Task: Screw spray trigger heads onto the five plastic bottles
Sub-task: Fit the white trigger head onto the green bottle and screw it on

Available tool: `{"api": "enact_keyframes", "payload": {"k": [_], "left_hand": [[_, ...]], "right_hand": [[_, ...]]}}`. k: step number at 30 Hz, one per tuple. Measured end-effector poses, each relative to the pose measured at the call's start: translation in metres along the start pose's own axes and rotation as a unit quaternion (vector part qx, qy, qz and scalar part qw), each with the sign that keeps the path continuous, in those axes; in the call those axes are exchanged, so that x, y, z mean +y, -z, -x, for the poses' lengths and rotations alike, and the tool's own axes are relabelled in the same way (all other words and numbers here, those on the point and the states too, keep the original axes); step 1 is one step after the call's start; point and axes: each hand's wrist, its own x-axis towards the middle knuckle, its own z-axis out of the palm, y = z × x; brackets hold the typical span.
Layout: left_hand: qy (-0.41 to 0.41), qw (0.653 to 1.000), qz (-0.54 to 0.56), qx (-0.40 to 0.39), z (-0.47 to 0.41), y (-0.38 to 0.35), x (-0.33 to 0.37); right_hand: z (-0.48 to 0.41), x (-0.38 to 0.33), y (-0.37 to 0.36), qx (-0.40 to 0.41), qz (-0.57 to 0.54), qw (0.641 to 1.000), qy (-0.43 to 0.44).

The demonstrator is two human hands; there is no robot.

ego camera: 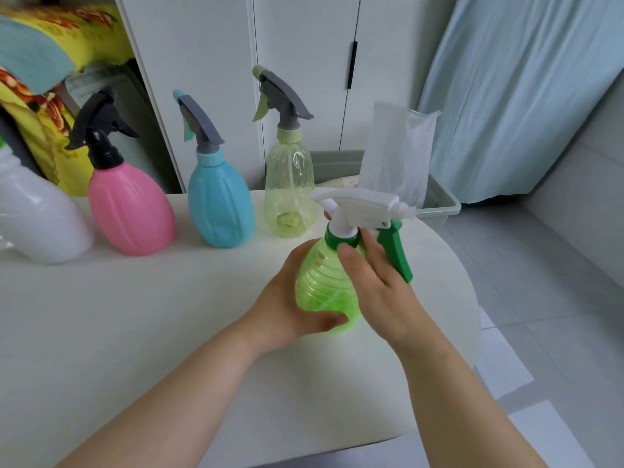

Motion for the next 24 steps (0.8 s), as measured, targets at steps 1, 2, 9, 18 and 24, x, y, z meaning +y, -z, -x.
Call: {"api": "enact_keyframes", "payload": {"k": [1,2,9,18,24], "left_hand": [[0.001,1.000,0.002,-0.003,0.000,0.000,0.000],[0.002,1.000,0.002,-0.005,0.000,0.000,0.000],[-0.012,1.000,-0.016,-0.007,-0.007,-0.001,-0.008],[0.006,1.000,-0.022,-0.003,-0.006,0.001,-0.008],[0.000,1.000,0.001,-0.019,-0.002,0.004,-0.002]], "right_hand": [[0.001,0.001,0.001,0.011,-0.006,1.000,0.003],[0.002,0.002,0.000,0.035,-0.008,0.999,0.013],[-0.011,0.007,-0.015,0.191,-0.012,0.980,0.048],[-0.002,0.005,-0.006,0.060,-0.056,0.997,0.012],[-0.004,0.006,0.000,0.086,-0.050,0.992,0.078]]}}
